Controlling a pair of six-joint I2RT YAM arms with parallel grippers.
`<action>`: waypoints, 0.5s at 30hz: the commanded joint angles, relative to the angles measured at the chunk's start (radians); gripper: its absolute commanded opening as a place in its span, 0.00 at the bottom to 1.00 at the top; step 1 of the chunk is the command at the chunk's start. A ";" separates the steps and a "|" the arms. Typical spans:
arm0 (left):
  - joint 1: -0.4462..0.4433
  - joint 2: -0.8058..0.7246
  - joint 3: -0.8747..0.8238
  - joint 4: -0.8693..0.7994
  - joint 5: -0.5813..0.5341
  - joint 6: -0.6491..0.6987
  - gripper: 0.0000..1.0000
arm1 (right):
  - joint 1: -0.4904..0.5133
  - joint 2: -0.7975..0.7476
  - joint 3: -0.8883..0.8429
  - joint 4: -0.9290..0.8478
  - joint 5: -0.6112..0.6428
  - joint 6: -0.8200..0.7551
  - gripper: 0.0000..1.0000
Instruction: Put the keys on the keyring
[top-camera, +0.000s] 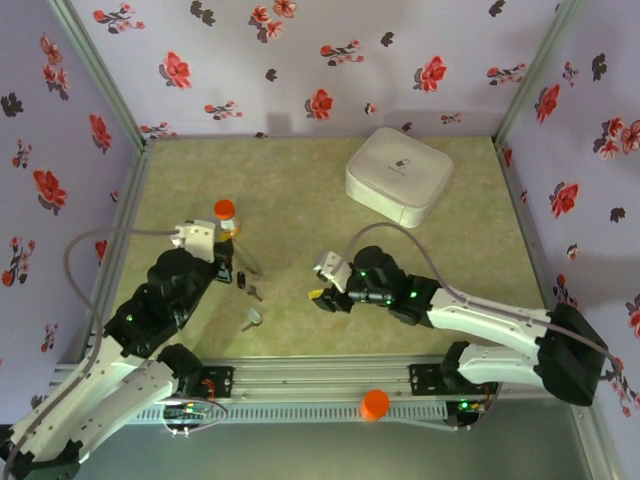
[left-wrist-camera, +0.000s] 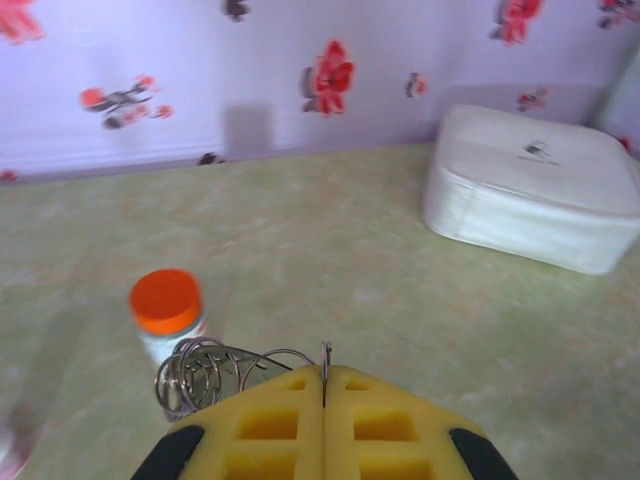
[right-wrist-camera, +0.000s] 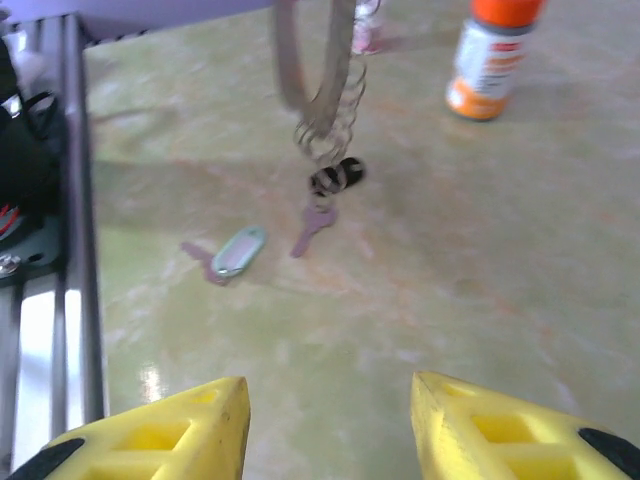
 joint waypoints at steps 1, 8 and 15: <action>0.009 -0.040 0.031 -0.108 -0.169 -0.130 0.00 | 0.072 0.097 0.052 0.059 -0.007 -0.043 0.48; 0.011 -0.080 0.032 -0.224 -0.328 -0.220 0.00 | 0.162 0.380 0.228 0.041 0.040 -0.181 0.48; 0.013 -0.120 -0.003 -0.255 -0.356 -0.274 0.00 | 0.173 0.526 0.297 -0.022 -0.055 -0.572 0.44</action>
